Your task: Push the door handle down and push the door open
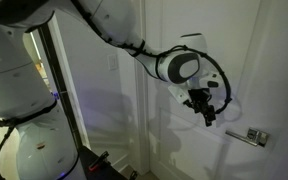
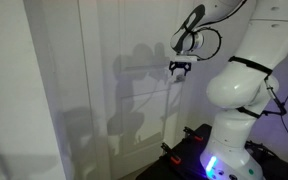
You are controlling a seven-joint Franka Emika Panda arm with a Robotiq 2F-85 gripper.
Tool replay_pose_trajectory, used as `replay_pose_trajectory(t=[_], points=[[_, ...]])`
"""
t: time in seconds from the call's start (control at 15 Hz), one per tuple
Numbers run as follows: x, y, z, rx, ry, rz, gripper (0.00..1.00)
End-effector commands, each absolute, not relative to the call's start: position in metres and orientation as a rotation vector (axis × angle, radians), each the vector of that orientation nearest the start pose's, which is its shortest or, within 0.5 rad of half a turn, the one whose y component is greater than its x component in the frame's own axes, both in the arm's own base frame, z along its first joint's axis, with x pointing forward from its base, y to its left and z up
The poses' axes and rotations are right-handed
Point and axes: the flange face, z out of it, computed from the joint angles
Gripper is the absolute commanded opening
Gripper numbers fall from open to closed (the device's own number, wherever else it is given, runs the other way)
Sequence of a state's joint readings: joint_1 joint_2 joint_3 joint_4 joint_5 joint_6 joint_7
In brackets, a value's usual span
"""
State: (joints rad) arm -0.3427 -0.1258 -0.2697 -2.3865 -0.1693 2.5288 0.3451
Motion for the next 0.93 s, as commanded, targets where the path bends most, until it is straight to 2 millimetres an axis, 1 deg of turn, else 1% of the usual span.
replay_pose_trajectory(t=[0.0, 0.13, 0.4, 0.73, 0.87], points=[[0.44, -0.322, 0.378, -2.921, 1.488, -0.408, 1.0], [0.449, -0.337, 0.369, -2.892, 1.561, -0.404, 1.0], [0.467, -0.363, 0.352, -2.853, 1.646, -0.447, 1.0], [0.483, -0.392, 0.334, -2.792, 1.735, -0.495, 1.0], [0.489, -0.401, 0.327, -2.754, 1.762, -0.525, 1.0]])
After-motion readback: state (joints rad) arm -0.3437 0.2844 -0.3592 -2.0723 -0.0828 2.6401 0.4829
